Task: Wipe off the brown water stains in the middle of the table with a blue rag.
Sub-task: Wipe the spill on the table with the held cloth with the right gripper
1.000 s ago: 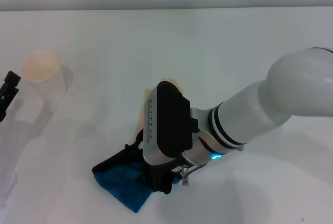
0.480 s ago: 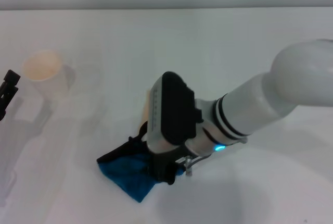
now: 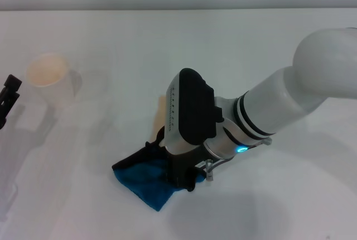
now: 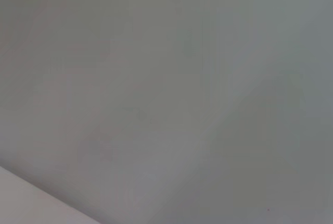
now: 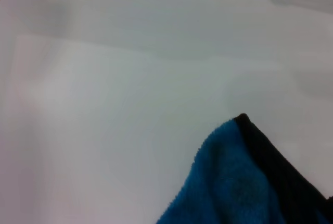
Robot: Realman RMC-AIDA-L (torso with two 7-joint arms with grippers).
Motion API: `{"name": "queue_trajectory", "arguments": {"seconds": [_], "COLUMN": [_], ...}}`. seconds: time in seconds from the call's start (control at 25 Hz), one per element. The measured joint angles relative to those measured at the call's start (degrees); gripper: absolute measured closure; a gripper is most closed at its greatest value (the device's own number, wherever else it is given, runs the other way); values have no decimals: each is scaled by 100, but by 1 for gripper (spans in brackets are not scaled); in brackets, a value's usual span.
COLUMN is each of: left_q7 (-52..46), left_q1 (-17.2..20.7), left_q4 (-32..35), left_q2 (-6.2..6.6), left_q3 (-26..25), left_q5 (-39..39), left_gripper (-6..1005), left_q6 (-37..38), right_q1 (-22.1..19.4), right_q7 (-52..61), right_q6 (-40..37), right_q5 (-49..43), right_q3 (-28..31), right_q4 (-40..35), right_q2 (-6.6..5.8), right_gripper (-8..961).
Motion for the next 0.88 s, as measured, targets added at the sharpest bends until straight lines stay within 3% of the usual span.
{"name": "queue_trajectory", "arguments": {"seconds": [0.56,0.88], "left_q7": [20,26], "left_q1": [-69,-79], "left_q4": [-34,-44], "left_q2": [-11,-11], "left_q3": [0,-3], "left_q5": [-7,-15], "left_gripper": [111,112], "left_q6": [0,-38], "right_q1": [11,216], "right_q7": [-10,27], "right_q6": [685,1212], "right_q5": [-72,-74], "right_q3": [25,50], "right_q4": [238,678], "right_q2": [8,8], "right_gripper": [896,896]}}
